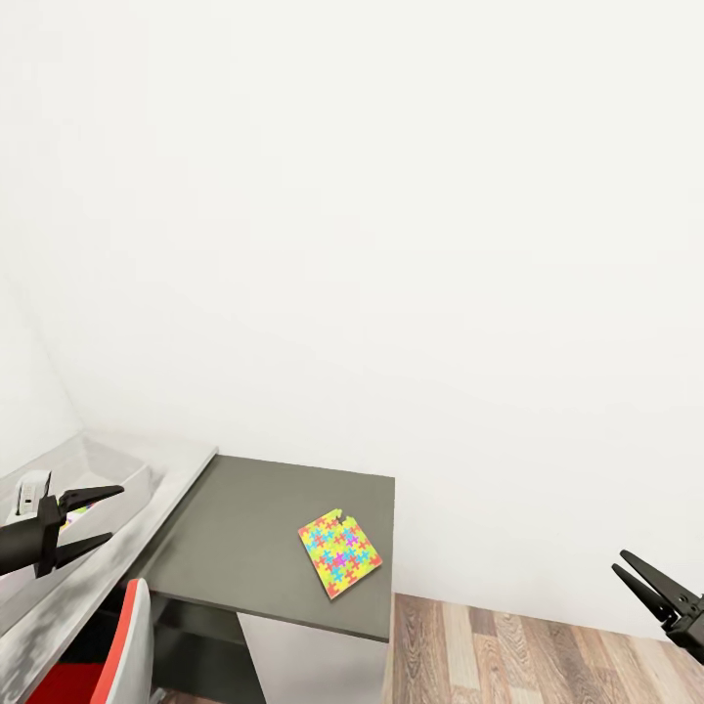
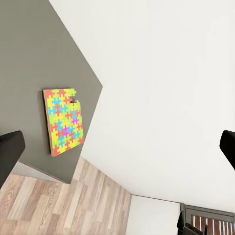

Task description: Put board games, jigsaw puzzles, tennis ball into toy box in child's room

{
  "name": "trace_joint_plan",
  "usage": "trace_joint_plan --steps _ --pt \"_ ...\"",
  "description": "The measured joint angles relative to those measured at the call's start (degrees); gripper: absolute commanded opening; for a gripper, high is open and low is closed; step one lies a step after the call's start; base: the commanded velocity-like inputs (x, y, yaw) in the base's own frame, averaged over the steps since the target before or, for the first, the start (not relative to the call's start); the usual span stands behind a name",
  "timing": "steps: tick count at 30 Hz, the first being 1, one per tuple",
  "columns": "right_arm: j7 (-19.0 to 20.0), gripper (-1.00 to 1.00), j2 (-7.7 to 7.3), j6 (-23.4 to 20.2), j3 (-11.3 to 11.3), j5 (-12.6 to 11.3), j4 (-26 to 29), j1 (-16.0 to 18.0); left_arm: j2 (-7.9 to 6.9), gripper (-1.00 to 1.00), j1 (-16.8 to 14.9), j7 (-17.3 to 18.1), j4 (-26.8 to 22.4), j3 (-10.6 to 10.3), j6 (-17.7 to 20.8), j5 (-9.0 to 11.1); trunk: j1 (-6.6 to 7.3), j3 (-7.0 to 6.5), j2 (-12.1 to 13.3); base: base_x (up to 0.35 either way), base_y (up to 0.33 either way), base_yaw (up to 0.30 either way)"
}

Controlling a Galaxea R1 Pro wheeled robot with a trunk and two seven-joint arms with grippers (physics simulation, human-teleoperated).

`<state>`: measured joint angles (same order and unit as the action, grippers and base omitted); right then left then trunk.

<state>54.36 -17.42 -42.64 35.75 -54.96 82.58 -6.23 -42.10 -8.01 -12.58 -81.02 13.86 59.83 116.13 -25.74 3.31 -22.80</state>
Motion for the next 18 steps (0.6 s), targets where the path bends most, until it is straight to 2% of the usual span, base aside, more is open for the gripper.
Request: trace_joint_plan --steps 10,18 --pt "-0.17 1.00 0.03 -0.26 -0.06 0.04 0.61 -0.09 0.08 1.00 0.00 0.00 0.00 0.00 0.00 -1.66 0.00 -0.01 0.00 0.000 0.000 -0.011" --pt "-0.09 1.00 -0.18 -0.40 -0.08 -0.03 0.38 -0.10 0.09 1.00 0.00 0.00 0.00 0.00 0.00 -1.85 0.00 -0.31 0.00 0.000 0.000 -0.213"
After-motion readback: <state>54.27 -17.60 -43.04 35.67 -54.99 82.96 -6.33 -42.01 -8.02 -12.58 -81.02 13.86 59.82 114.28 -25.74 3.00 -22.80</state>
